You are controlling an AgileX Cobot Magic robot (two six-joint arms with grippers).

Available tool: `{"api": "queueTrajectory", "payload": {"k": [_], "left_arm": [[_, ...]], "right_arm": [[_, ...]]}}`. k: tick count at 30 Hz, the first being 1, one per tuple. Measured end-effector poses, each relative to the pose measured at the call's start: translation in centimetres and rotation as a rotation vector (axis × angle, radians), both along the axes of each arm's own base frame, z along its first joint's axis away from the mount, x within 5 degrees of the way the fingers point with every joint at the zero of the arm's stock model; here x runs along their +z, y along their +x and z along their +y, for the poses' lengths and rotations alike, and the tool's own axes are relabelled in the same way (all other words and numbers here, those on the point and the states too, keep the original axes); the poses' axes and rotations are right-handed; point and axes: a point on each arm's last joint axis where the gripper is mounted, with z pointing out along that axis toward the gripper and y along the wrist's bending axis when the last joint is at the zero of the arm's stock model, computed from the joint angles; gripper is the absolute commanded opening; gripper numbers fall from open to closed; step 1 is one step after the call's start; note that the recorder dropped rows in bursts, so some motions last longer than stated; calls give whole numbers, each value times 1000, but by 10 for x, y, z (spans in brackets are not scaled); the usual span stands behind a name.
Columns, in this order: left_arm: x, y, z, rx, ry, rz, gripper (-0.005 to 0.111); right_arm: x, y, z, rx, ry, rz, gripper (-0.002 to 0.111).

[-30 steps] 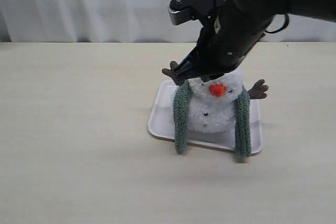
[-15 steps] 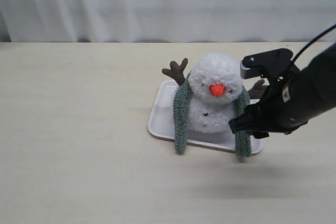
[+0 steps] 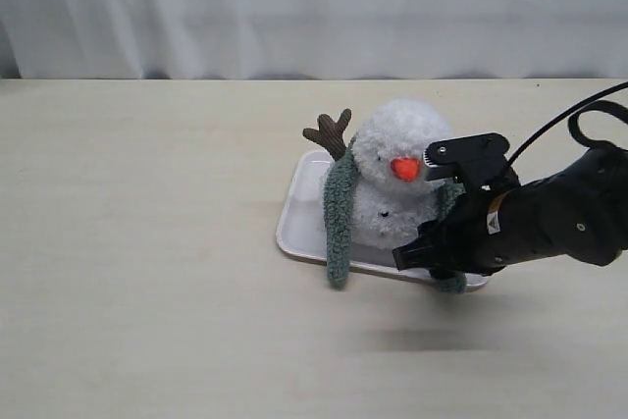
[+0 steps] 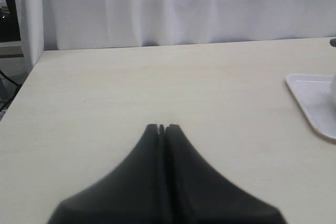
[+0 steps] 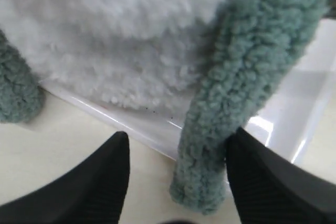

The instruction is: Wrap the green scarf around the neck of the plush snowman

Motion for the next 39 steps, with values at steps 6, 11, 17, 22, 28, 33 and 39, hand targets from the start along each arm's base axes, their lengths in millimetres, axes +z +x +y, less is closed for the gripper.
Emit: {"api": "queueTrajectory", "payload": {"k": [6, 11, 17, 22, 28, 33, 39], "left_arm": [[0, 0, 0, 0, 0, 0, 0], [0, 0, 0, 0, 0, 0, 0], [0, 0, 0, 0, 0, 0, 0], [0, 0, 0, 0, 0, 0, 0], [0, 0, 0, 0, 0, 0, 0], [0, 0, 0, 0, 0, 0, 0], [0, 0, 0, 0, 0, 0, 0]], "right_arm": [[-11, 2, -1, 8, -21, 25, 53], [-11, 7, -14, -35, -21, 21, 38], [-12, 7, -22, -67, -23, 37, 9], [-15, 4, -23, -84, -22, 61, 4], [-17, -1, -26, -94, -50, 112, 4], [-9, -3, -26, -112, -28, 107, 4], [15, -8, -20, -108, 79, 67, 4]]}}
